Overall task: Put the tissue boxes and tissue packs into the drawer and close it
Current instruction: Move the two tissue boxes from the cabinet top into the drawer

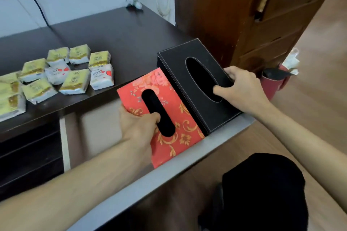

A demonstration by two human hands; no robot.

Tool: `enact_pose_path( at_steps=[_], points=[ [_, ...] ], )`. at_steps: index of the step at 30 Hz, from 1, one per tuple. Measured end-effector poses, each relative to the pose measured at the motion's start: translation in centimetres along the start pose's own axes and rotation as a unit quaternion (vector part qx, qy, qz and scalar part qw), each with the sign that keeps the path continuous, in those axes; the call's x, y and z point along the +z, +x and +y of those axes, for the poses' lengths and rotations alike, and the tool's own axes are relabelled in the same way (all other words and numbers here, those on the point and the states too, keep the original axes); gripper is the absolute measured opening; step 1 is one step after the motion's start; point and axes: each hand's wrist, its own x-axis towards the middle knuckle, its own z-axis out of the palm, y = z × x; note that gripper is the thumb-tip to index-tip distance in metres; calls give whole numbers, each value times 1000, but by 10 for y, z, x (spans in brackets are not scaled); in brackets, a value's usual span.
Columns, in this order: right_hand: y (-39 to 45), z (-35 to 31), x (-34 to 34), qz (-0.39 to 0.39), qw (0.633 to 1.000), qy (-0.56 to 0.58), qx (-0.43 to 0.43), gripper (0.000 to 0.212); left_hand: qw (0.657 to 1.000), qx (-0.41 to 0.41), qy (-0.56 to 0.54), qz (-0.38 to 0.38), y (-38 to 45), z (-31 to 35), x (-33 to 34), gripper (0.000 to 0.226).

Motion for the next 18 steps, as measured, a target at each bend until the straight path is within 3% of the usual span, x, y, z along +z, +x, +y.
enact_pose_path(
  at_steps=[7, 10, 13, 18],
  points=[
    [-6, 8, -6, -77, 993, -89, -13, 45, 998, -56, 39, -4, -6, -12, 0, 49],
    [-8, 14, 4, -44, 982, -177, -54, 45, 995, -86, 60, -4, -7, -18, 1, 54],
    [-9, 22, 13, -36, 969, -228, -87, 52, 993, -89, 73, 8, -6, -26, 4, 74],
    [-8, 33, 19, -31, 967, -234, -93, 67, 990, -96, 98, -16, 1, -32, -1, 58]
  ],
)
